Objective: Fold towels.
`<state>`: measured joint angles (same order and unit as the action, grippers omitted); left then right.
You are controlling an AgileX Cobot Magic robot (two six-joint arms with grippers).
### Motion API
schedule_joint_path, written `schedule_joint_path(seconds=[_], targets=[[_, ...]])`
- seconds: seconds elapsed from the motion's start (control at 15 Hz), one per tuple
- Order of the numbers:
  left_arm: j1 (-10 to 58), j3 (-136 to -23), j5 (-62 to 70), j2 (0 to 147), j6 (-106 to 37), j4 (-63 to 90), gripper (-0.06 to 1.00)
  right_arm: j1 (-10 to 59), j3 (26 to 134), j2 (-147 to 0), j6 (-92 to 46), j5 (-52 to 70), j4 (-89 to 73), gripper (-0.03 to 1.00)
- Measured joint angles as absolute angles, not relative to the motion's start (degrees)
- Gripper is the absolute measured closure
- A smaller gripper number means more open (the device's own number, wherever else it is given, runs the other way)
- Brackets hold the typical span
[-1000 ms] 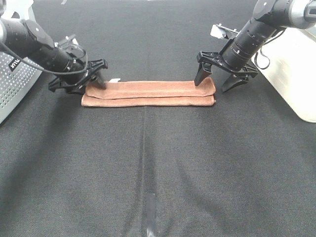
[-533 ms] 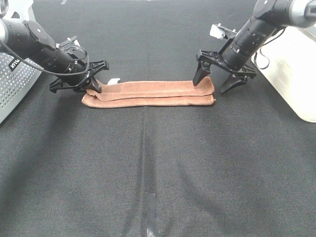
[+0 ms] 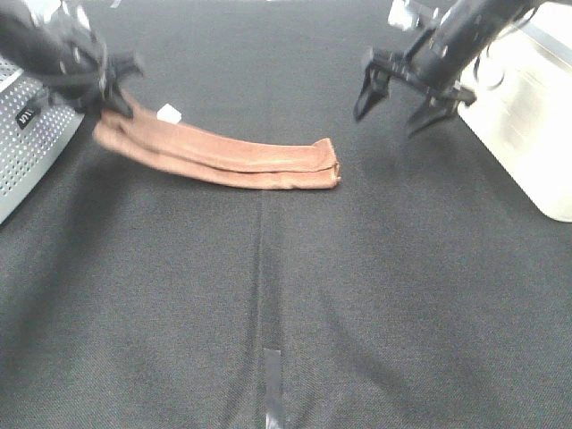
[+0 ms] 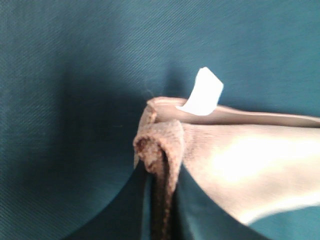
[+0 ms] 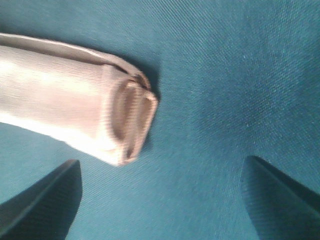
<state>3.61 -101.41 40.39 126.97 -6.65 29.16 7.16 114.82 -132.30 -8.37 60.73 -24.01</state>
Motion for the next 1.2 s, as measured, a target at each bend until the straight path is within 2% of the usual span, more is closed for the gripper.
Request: schedule_joint_path(seconds=[0.27, 0.53, 0.73, 1.0, 1.2], targets=[[9.91, -101.41, 39.65, 125.71, -6.47, 38.90, 0.89, 7.16, 114.82, -131.72, -8.19, 62.74, -23.55, 0.15], [18.11, -101.41, 31.28, 128.63, -6.47, 45.26, 0.88, 7.16, 114.82, -131.72, -8.19, 62.80, -23.55, 0.15], [21.72, -101.41, 25.38, 131.55, -6.47, 51.28, 0.74, 7.16, 114.82, -131.72, -8.19, 62.97, -23.55, 0.15], [23.89, -101.41, 23.84, 133.27, -6.47, 54.95, 0.43, 7.16, 114.82, -131.72, -8.19, 62.97, -23.55, 0.15], [23.84, -101.41, 23.15, 133.27, -6.47, 56.55, 0.38, 7.16, 114.82, -131.72, -8.25, 62.97, -26.13, 0.15]])
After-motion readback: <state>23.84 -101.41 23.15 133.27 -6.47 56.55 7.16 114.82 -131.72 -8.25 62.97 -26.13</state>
